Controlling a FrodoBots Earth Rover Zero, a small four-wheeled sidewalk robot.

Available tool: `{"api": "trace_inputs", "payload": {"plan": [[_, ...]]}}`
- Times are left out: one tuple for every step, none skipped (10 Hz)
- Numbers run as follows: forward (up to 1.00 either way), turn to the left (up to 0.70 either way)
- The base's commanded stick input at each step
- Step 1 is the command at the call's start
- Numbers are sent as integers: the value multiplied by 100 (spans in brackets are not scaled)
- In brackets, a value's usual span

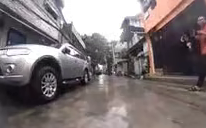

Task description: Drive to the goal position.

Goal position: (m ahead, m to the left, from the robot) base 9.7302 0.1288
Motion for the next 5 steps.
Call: {"api": "trace_inputs", "payload": {"plan": [[99,0],[99,0],[99,0],[99,0],[99,0]]}}
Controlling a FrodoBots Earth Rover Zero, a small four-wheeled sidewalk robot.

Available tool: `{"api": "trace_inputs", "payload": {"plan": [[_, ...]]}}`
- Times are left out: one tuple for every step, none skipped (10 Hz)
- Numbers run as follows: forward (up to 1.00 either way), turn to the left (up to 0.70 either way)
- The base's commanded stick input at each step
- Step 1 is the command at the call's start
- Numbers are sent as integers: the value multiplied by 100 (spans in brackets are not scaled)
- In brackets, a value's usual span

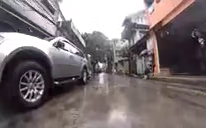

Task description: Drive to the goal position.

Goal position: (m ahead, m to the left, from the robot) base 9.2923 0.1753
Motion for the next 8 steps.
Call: {"api": "trace_inputs", "payload": {"plan": [[99,0],[99,0],[99,0],[99,0],[99,0],[99,0],[99,0],[99,0]]}}
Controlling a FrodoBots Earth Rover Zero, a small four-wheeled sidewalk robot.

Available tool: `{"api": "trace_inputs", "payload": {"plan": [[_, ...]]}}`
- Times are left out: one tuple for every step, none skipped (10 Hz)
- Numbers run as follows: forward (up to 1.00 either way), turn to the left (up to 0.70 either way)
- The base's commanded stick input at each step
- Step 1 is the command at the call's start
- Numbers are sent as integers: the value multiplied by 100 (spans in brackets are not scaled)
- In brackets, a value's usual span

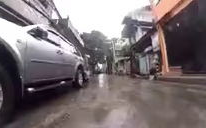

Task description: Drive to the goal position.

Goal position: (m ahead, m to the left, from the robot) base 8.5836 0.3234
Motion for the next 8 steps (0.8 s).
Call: {"api": "trace_inputs", "payload": {"plan": [[99,0],[99,0],[99,0],[99,0],[99,0],[99,0],[99,0],[99,0]]}}
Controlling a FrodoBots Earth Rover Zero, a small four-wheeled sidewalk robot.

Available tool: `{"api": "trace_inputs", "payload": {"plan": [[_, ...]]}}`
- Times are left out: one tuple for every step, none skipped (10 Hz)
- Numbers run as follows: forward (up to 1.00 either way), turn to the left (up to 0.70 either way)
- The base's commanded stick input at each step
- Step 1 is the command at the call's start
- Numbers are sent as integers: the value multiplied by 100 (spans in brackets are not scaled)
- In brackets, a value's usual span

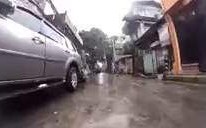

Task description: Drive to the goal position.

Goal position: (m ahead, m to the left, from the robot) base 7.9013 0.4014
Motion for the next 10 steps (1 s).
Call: {"api": "trace_inputs", "payload": {"plan": [[99,-17],[99,-37],[99,0],[99,0],[99,0],[99,0],[99,0],[99,0],[99,0],[99,0]]}}
